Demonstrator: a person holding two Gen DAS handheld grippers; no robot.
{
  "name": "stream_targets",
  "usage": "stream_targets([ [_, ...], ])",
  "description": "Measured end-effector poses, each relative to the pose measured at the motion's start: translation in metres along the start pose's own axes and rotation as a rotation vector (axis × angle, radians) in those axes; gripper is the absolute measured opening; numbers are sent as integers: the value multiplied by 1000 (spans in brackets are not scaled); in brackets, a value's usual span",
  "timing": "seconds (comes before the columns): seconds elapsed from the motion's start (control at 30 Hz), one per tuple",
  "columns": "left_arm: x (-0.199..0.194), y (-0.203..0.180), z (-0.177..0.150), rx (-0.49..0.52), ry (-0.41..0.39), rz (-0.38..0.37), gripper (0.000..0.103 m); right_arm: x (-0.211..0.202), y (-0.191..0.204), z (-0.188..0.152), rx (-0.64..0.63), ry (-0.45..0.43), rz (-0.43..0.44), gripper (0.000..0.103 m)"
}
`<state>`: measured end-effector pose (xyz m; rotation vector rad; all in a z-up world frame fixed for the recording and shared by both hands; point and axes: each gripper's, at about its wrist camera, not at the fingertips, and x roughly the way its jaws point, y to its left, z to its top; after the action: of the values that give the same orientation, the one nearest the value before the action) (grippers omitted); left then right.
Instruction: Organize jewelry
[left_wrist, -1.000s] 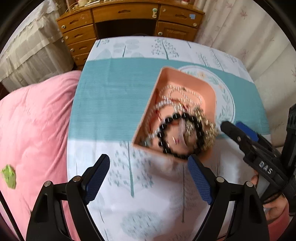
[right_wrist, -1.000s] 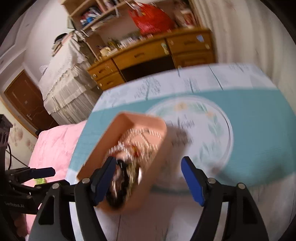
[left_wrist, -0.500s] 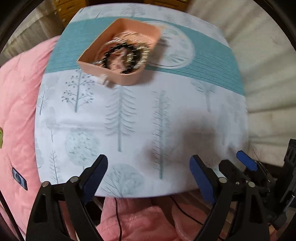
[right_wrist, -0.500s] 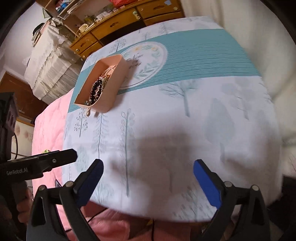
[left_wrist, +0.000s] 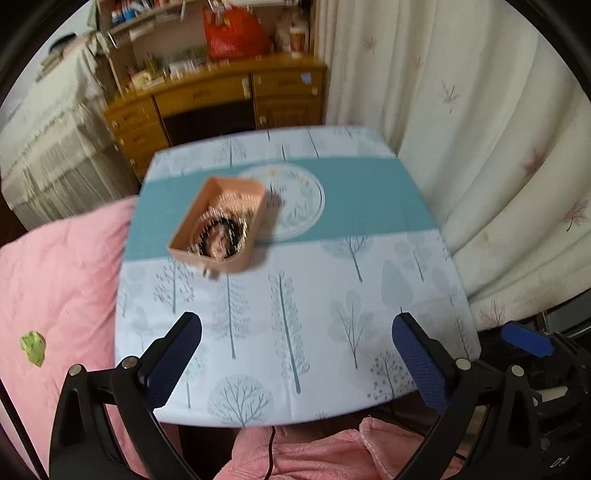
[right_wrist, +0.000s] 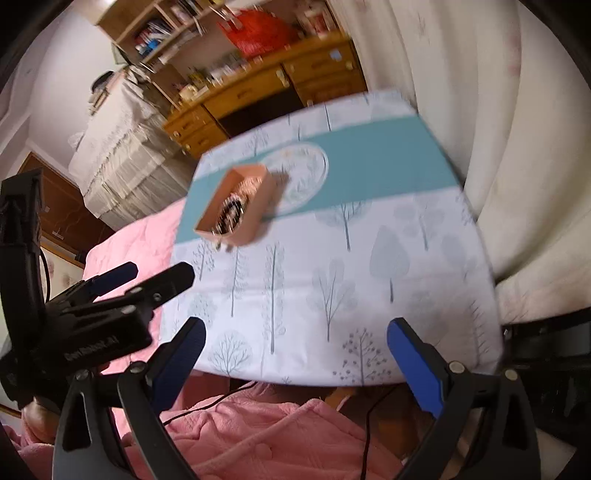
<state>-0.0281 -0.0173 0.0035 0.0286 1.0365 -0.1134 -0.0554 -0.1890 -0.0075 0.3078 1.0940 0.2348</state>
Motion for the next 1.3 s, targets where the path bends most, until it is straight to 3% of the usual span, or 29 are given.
stream_targets([
  [0.13, -1, 6, -1, -32, -4, 32, 102, -7, 9, 2, -53, -48, -89, 99],
  [0.47, 0, 36, -15, -125, 5, 102, 102, -10, 26, 5, -115, -95, -88, 103],
  [0.87, -5, 41, -12, -91, -25, 113, 102, -2, 50, 11, -173, -119, -80, 103],
  [1.3, -3, 42, -11, -43, -24, 127, 102, 1, 52, 11, -143, -110, -112, 103],
])
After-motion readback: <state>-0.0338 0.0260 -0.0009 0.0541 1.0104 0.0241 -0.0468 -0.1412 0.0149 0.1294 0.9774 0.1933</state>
